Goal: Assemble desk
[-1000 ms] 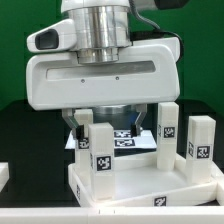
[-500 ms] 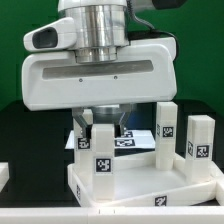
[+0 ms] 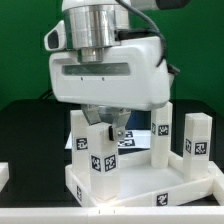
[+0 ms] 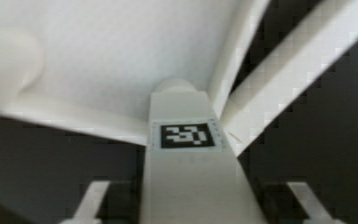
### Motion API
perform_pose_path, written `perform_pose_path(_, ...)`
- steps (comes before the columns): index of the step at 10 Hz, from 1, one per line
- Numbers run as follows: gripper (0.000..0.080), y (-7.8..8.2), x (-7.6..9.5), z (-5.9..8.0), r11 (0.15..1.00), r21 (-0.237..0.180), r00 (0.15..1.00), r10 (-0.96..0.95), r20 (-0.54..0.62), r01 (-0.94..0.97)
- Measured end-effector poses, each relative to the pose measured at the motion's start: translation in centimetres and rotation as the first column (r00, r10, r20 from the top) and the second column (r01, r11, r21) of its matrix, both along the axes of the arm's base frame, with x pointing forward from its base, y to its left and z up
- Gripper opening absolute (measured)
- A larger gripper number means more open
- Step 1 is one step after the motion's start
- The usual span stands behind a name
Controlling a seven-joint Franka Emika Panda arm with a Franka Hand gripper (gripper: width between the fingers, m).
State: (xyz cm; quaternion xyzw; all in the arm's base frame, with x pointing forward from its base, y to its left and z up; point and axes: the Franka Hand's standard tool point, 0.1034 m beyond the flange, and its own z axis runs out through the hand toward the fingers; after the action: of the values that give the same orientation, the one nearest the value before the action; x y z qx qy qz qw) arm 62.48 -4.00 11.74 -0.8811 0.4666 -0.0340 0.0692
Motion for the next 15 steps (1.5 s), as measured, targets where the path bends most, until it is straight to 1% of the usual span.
perform_pose_path(1, 0.0288, -1.2, -0.02, 0.15, 0.992, 0.054, 0.994, -0.111, 0.006, 0.11)
perform_pose_path(2, 0.0288, -1.11, -0.1, 0.08, 0.977, 0.06, 0.979, -0.203, -0.009, 0.204)
perform_pose_path(3, 0.0288, -0.42, -0.2, -0.06, 0.968, 0.064, 0.97, -0.241, -0.021, 0.242)
perform_pose_path(5, 0.0294, -0.55, -0.2, -0.02, 0.983, 0.054, 0.984, -0.176, -0.014, 0.176)
perform_pose_path(6, 0.0497, -0.46, -0.13, 0.17, 0.996, 0.034, 0.997, -0.08, -0.016, 0.081)
perform_pose_path(7, 0.0497, -0.67, -0.11, 0.22, 0.99, 0.003, 0.99, 0.143, 0.001, -0.143)
perform_pose_path(8, 0.0616, -0.61, -0.26, -0.05, 0.947, -0.023, 0.947, 0.32, 0.007, -0.32)
perform_pose_path(9, 0.0639, -0.45, -0.42, -0.26, 0.903, -0.042, 0.903, 0.429, 0.003, -0.428)
perform_pose_path(10, 0.0639, -0.6, -0.41, -0.23, 0.886, -0.05, 0.887, 0.462, 0.004, -0.461)
perform_pose_path(11, 0.0648, -0.72, -0.43, -0.24, 0.842, -0.064, 0.844, 0.536, 0.004, -0.535)
perform_pose_path(13, 0.0649, -0.8, -0.44, -0.24, 0.791, -0.077, 0.793, 0.609, 0.004, -0.607)
perform_pose_path(14, 0.0649, -0.92, -0.45, -0.24, 0.727, -0.091, 0.73, 0.684, 0.002, -0.681)
perform_pose_path(15, 0.0649, -1.31, -0.52, -0.28, 0.581, -0.124, 0.587, 0.809, -0.02, -0.805)
